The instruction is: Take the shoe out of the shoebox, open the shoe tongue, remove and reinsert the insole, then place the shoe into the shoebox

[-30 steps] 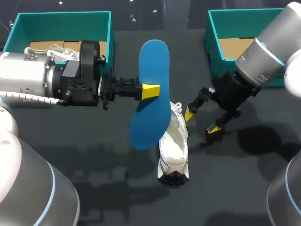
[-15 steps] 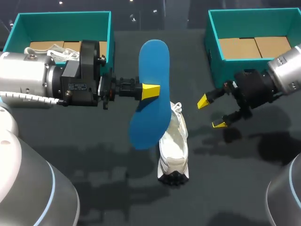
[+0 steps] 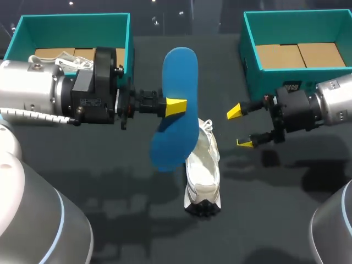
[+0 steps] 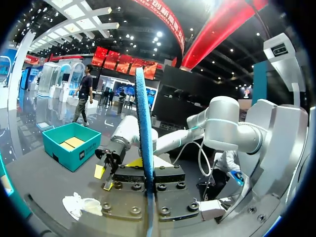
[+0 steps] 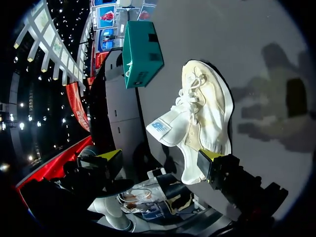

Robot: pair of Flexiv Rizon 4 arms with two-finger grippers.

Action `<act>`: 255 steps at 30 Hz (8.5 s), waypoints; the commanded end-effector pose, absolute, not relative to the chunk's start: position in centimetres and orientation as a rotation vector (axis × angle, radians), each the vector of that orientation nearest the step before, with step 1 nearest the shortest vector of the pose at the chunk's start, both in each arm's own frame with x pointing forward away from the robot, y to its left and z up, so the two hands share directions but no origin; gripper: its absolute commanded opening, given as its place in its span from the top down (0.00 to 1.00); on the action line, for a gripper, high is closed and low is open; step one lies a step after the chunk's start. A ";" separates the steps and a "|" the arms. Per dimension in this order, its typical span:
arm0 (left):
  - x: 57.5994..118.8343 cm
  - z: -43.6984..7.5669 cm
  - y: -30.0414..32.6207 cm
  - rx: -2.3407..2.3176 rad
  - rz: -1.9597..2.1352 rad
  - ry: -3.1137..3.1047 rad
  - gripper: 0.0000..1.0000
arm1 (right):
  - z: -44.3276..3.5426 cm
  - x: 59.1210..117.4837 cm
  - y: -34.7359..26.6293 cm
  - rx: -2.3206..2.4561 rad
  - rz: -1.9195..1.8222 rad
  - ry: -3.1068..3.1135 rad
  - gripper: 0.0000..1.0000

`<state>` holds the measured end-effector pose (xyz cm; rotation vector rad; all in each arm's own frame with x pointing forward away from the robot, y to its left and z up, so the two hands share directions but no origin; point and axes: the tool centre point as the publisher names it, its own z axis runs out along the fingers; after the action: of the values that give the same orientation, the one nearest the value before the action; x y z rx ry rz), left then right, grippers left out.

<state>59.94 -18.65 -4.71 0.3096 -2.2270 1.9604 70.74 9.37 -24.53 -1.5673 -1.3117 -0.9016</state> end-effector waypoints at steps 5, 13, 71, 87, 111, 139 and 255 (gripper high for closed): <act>63.0 -5.6 -18.2 -0.019 2.083 -2.469 1.00 | -23.6 71.2 10.4 -1.549 -0.933 -1.272 0.00; 64.8 -6.6 -17.8 -0.696 2.287 -2.653 1.00 | -22.6 71.8 10.5 -1.539 -0.964 -1.192 0.00; 69.4 -13.9 -21.7 -2.266 2.067 -2.820 1.00 | -19.5 74.5 9.0 -1.487 -1.139 -1.122 0.00; 71.7 -16.6 -23.5 -2.404 2.207 -2.623 1.00 | -18.5 75.2 13.2 -1.347 -1.266 -1.191 0.00; 71.4 -18.4 -25.0 -2.511 2.159 -2.524 1.00 | -17.5 74.5 15.3 -1.292 -1.209 -1.241 0.61; 72.2 -18.9 -25.7 -2.531 2.069 -2.586 0.55 | -17.9 75.1 15.2 -1.324 -1.159 -1.199 1.00; 80.8 -11.8 -21.3 -2.055 0.301 -2.368 0.00 | -20.1 74.2 16.5 -1.289 -1.135 -1.214 1.00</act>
<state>81.89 -24.09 -11.49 -1.9350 -2.1868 0.0426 74.28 16.48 -20.06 -1.2862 -1.2137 -1.1344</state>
